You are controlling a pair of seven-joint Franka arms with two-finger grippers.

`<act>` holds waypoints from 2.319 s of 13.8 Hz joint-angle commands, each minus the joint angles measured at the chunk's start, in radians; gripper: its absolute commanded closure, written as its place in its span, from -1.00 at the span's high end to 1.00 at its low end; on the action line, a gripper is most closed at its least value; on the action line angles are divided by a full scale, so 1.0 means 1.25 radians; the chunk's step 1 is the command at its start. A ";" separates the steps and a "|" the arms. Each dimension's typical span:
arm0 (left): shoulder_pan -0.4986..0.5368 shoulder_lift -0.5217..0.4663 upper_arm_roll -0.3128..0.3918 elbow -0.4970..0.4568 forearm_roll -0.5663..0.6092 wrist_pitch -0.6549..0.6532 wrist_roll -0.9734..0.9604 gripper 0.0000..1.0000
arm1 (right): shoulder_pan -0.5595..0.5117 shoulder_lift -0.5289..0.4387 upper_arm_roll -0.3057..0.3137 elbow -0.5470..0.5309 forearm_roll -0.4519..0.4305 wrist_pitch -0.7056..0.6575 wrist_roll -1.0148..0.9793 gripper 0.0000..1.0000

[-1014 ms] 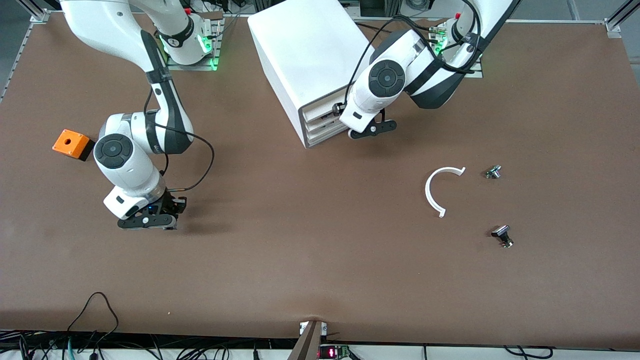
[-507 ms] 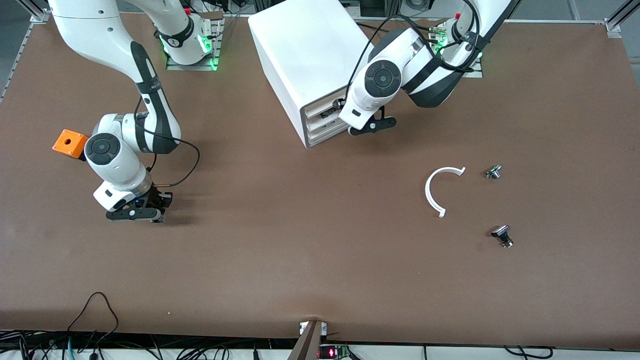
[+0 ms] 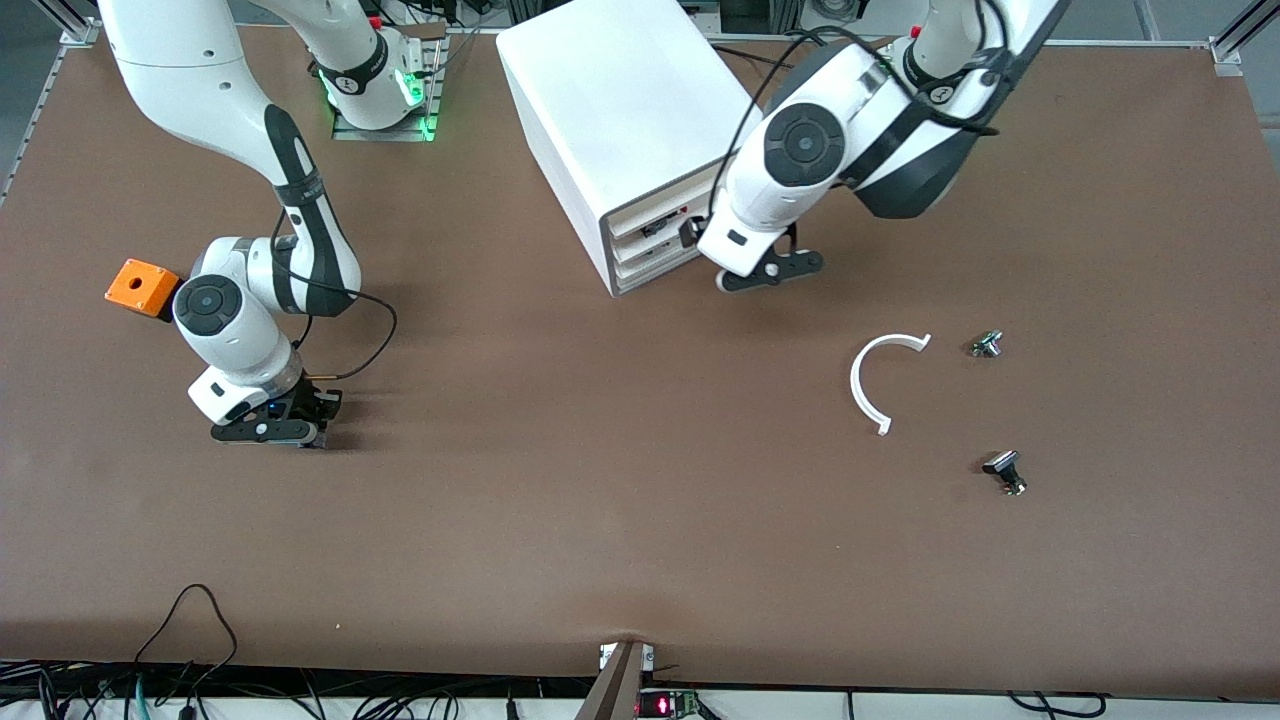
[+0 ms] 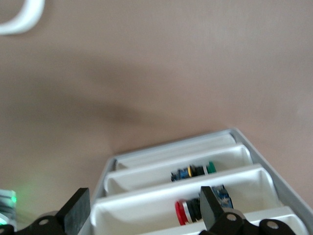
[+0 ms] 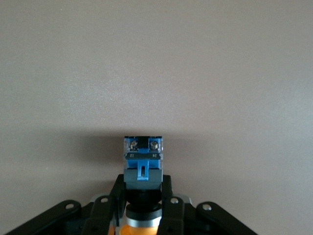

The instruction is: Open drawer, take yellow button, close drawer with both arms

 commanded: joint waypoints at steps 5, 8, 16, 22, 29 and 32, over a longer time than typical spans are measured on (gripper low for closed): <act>0.170 -0.007 -0.003 0.169 0.050 -0.185 0.324 0.98 | -0.002 0.000 0.018 0.106 0.044 -0.126 -0.014 1.00; 0.185 -0.018 0.026 0.242 0.138 -0.250 0.474 0.98 | -0.002 -0.025 0.017 0.204 0.081 -0.307 -0.014 1.00; -0.089 -0.271 0.507 0.024 0.050 -0.083 0.769 0.98 | 0.009 -0.174 0.020 0.319 0.086 -0.601 -0.017 1.00; -0.075 -0.343 0.543 -0.086 0.010 0.007 0.774 0.98 | 0.013 -0.282 0.021 0.358 0.086 -0.735 0.038 1.00; -0.058 -0.314 0.536 -0.038 0.015 -0.037 0.773 0.98 | -0.208 -0.295 0.274 0.487 0.016 -0.886 0.107 1.00; -0.059 -0.311 0.536 -0.036 0.015 -0.037 0.773 0.98 | -0.291 -0.313 0.372 0.487 -0.030 -0.918 0.114 1.00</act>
